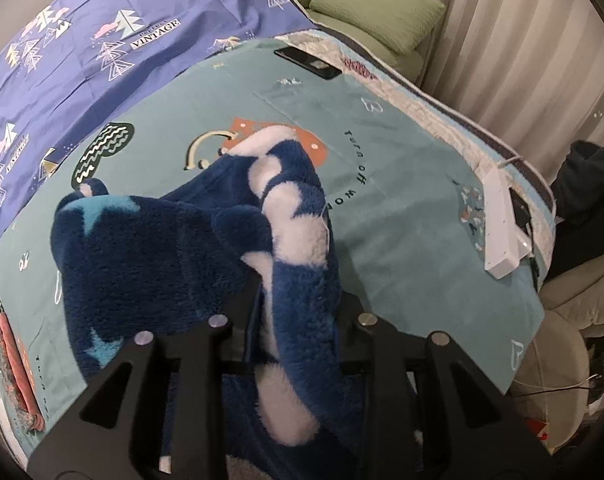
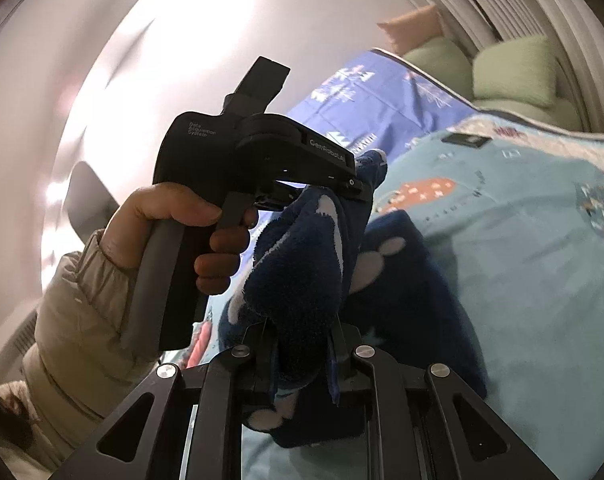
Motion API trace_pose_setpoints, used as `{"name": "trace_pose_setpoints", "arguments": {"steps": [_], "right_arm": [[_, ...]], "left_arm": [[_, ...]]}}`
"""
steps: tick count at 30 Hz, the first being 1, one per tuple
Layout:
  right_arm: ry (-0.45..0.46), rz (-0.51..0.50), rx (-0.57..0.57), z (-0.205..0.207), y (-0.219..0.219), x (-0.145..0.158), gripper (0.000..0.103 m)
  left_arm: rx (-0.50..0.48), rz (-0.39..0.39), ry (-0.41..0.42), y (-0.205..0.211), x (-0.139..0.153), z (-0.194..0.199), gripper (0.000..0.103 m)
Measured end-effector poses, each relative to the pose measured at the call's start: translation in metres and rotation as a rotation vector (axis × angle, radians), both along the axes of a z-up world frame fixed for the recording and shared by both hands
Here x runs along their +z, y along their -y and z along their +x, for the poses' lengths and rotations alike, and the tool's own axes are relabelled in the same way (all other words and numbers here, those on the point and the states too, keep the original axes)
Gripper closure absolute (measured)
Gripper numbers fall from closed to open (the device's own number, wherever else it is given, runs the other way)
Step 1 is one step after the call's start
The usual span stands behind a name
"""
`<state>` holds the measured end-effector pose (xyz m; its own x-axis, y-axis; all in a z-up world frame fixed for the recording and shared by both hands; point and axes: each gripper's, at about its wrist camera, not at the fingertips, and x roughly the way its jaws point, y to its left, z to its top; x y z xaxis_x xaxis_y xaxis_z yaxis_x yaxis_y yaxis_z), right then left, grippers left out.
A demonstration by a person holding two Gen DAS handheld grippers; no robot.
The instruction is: Fold small clothes
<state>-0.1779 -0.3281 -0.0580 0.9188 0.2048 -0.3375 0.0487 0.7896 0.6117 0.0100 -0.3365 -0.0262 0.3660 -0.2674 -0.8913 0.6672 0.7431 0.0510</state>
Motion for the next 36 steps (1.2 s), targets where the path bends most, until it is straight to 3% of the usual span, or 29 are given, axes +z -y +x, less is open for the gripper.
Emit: {"name": "trace_pose_setpoints", "arguments": {"steps": [9, 17, 25, 27, 30, 34, 36], "right_arm": [[-0.057, 0.097, -0.019, -0.007, 0.02, -0.021, 0.086], [-0.103, 0.137, -0.021, -0.01, 0.024, -0.034, 0.086], [-0.138, 0.24, -0.021, -0.013, 0.037, -0.053, 0.086], [-0.147, 0.262, -0.022, -0.015, 0.04, -0.056, 0.086], [-0.174, 0.261, -0.035, -0.018, 0.042, -0.062, 0.086], [-0.222, 0.254, -0.028, -0.019, 0.042, -0.068, 0.085], [-0.242, 0.213, -0.014, -0.019, 0.039, -0.065, 0.081]], "left_arm": [[-0.014, 0.022, 0.032, 0.018, -0.017, -0.005, 0.061], [-0.096, -0.111, 0.082, 0.015, 0.015, -0.02, 0.059], [-0.09, -0.182, 0.195, -0.041, 0.053, -0.036, 0.056], [-0.075, -0.196, 0.214, -0.06, 0.053, -0.041, 0.048], [-0.066, -0.206, 0.244, -0.094, 0.042, -0.054, 0.044], [-0.066, -0.145, 0.178, -0.117, -0.002, -0.061, 0.043], [-0.045, -0.135, 0.218, -0.118, -0.013, -0.063, 0.043]]}}
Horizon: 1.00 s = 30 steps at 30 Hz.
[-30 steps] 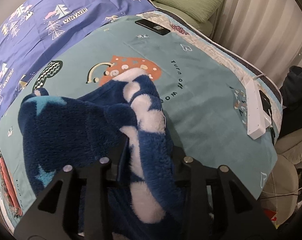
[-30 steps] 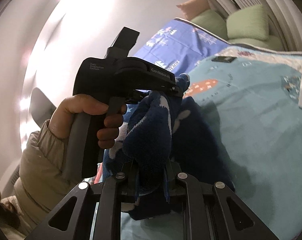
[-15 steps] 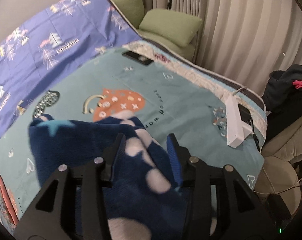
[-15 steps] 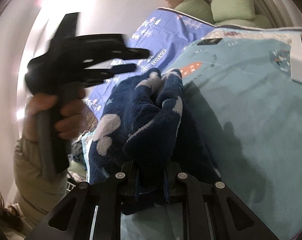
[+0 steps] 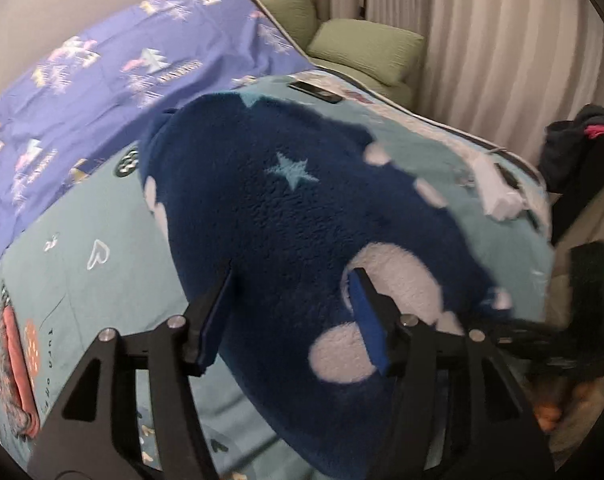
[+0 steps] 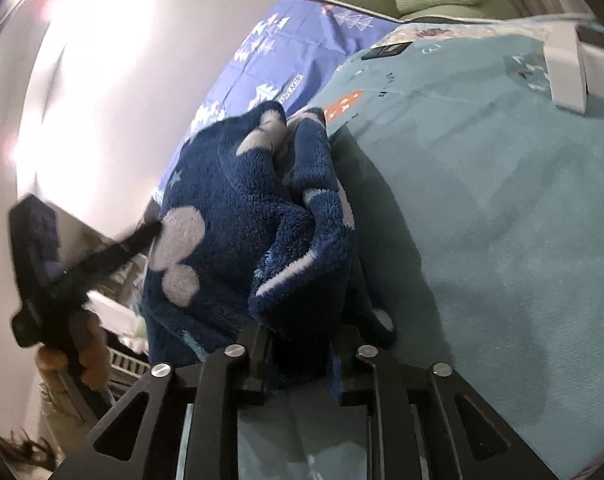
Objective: Fold small clothes
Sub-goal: 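Fold the held fleece end over the bundle with both grippers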
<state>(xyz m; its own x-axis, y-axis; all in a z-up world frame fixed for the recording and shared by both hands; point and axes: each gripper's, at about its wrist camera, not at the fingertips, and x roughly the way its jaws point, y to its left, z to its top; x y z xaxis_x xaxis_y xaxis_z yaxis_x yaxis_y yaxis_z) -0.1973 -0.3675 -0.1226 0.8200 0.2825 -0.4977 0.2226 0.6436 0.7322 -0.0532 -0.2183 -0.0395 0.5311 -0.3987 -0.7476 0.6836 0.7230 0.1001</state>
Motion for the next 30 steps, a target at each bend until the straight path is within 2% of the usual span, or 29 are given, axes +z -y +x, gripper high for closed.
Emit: {"name": "trace_pose_setpoints", "arguments": {"steps": [2, 7, 9, 12, 13, 16, 19, 22, 23, 24, 26, 28, 30], "right_arm": [[-0.01, -0.028, 0.016, -0.003, 0.0, 0.007, 0.076], [0.013, -0.113, -0.032, -0.025, 0.007, 0.039, 0.073], [0.034, -0.202, -0.049, -0.032, 0.003, 0.059, 0.073], [0.035, -0.398, -0.111, -0.033, -0.011, 0.089, 0.073], [0.041, -0.43, -0.127, -0.033, -0.014, 0.096, 0.073], [0.112, -0.411, -0.081, -0.021, -0.014, 0.109, 0.073], [0.099, -0.374, 0.026, 0.005, -0.022, 0.101, 0.076], [0.015, -0.393, 0.067, 0.028, -0.03, 0.079, 0.077], [-0.039, -0.393, 0.066, 0.036, -0.03, 0.068, 0.078], [-0.084, -0.38, 0.069, 0.042, -0.028, 0.058, 0.079], [-0.143, -0.316, 0.075, 0.05, -0.022, 0.036, 0.08], [-0.135, -0.304, 0.072, 0.052, -0.02, 0.028, 0.08], [-0.131, -0.374, 0.082, 0.053, -0.027, 0.028, 0.081]], "left_arm": [[0.001, 0.005, 0.035, 0.002, -0.004, -0.001, 0.043], [-0.006, -0.01, 0.025, 0.006, -0.007, 0.003, 0.043], [-0.001, -0.024, 0.014, 0.003, -0.009, 0.003, 0.043], [0.002, -0.047, 0.009, -0.001, -0.01, 0.003, 0.043], [0.002, -0.048, 0.012, -0.001, -0.011, 0.001, 0.043], [0.001, -0.051, 0.014, -0.002, -0.013, 0.0, 0.043], [0.004, -0.052, 0.011, -0.003, -0.015, 0.001, 0.043], [0.015, -0.044, 0.006, -0.005, -0.02, 0.003, 0.038], [0.018, -0.039, 0.004, -0.005, -0.022, 0.005, 0.034], [0.027, -0.028, -0.002, -0.004, -0.027, 0.008, 0.028], [0.036, -0.029, -0.018, -0.005, -0.035, 0.015, 0.024], [0.035, -0.042, -0.029, -0.007, -0.041, 0.02, 0.022], [0.032, -0.053, -0.018, -0.008, -0.042, 0.02, 0.021]]}}
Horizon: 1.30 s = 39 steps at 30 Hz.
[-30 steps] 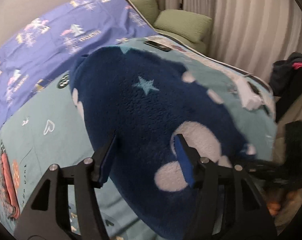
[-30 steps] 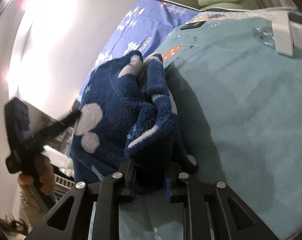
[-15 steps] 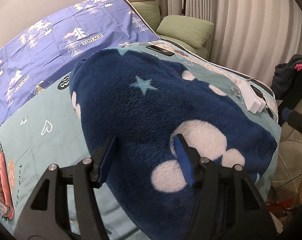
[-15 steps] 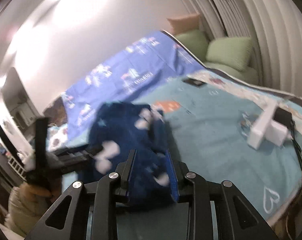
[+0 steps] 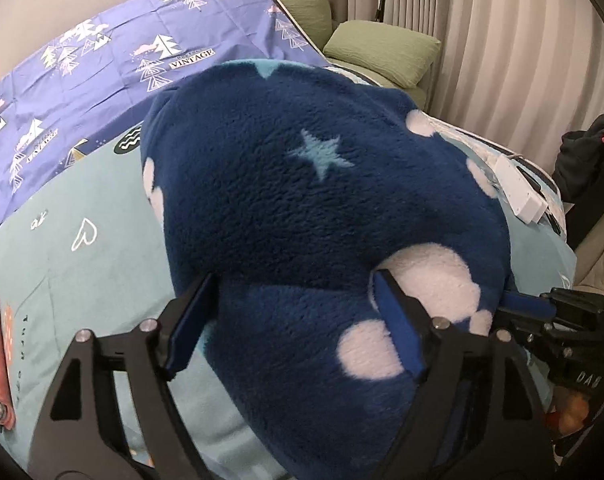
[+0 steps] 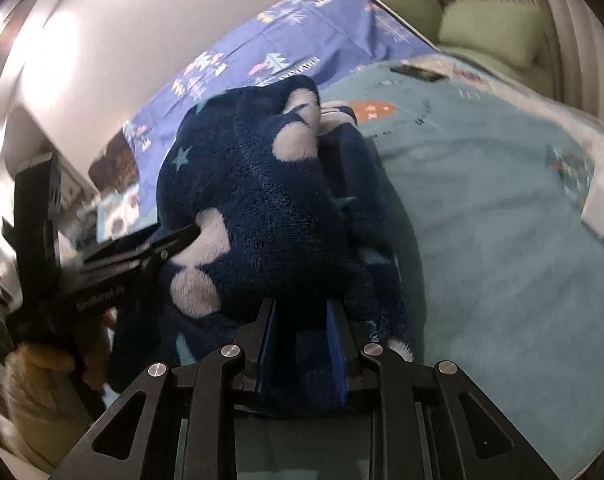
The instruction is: Fold small clothes
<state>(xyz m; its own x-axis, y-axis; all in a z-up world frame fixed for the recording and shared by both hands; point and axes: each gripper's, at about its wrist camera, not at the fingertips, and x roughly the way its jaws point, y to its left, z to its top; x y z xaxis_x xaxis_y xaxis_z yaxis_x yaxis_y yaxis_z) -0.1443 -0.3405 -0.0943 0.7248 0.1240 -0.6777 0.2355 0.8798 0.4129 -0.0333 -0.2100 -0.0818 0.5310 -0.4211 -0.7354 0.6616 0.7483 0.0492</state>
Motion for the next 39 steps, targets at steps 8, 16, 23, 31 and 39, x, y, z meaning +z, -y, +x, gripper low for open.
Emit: {"name": "trace_pose_setpoints", "arguments": {"steps": [8, 16, 23, 31, 39], "right_arm": [[-0.017, -0.036, 0.008, 0.0, -0.004, 0.012, 0.079], [0.038, -0.176, 0.028, -0.004, -0.027, 0.056, 0.078], [0.009, -0.206, 0.033, 0.015, -0.027, 0.061, 0.078], [-0.099, -0.179, 0.076, 0.033, -0.023, 0.036, 0.076], [-0.113, -0.164, 0.099, 0.03, -0.019, 0.044, 0.075]], "left_arm": [[0.02, -0.032, 0.002, -0.006, 0.008, -0.006, 0.022], [0.064, -0.092, -0.022, -0.025, 0.027, -0.012, 0.022], [-0.023, -0.046, 0.045, -0.039, 0.04, -0.051, 0.022], [-0.039, 0.011, -0.072, -0.038, -0.004, -0.045, 0.022], [-0.055, 0.023, -0.014, -0.036, 0.012, -0.053, 0.022]]}}
